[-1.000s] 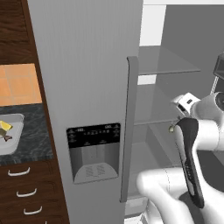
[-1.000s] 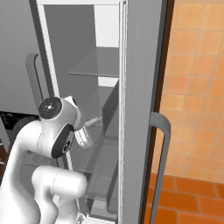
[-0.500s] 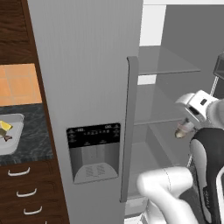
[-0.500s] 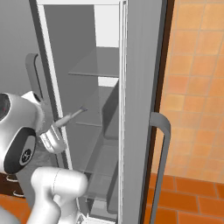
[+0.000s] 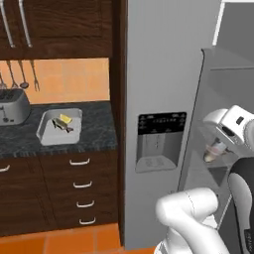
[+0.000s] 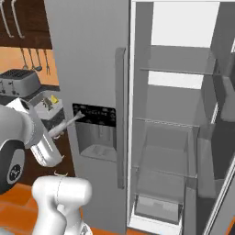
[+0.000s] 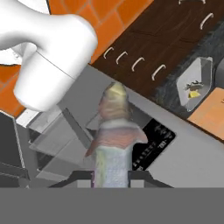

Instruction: Place one lemon wedge and one fish in each tupperware on the nearby counter, to pack two identical lunches.

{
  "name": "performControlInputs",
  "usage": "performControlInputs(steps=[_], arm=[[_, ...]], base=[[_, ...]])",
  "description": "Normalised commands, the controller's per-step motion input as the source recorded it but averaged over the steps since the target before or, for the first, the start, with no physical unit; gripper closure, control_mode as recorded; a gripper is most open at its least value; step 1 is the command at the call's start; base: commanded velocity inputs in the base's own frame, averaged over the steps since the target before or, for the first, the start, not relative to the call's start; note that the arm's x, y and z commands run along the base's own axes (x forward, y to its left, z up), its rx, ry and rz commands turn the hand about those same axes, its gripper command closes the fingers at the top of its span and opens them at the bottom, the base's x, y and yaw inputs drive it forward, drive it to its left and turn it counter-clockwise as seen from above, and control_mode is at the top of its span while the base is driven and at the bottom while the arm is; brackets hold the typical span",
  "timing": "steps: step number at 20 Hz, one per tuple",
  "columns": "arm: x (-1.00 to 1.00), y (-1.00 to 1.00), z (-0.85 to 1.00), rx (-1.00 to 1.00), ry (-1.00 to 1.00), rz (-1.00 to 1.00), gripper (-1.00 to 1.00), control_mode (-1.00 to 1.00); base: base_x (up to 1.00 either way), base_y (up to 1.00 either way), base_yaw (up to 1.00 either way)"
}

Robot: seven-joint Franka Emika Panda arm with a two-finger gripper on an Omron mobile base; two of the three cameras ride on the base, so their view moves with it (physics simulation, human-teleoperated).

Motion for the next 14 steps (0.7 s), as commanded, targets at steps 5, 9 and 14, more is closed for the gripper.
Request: performControlInputs(steps=[5,9,14], arm=[[0.0,0.0,0.0,0.0,0.0,0.0,1.0,1.0],[0.0,0.0,0.0,0.0,0.0,0.0,1.0,1.0],[0.0,0.0,0.0,0.0,0.0,0.0,1.0,1.0]], base=[[0.03,1.0,0.14],[0.16,1.0,0.08],[0.4,1.0,0.04]])
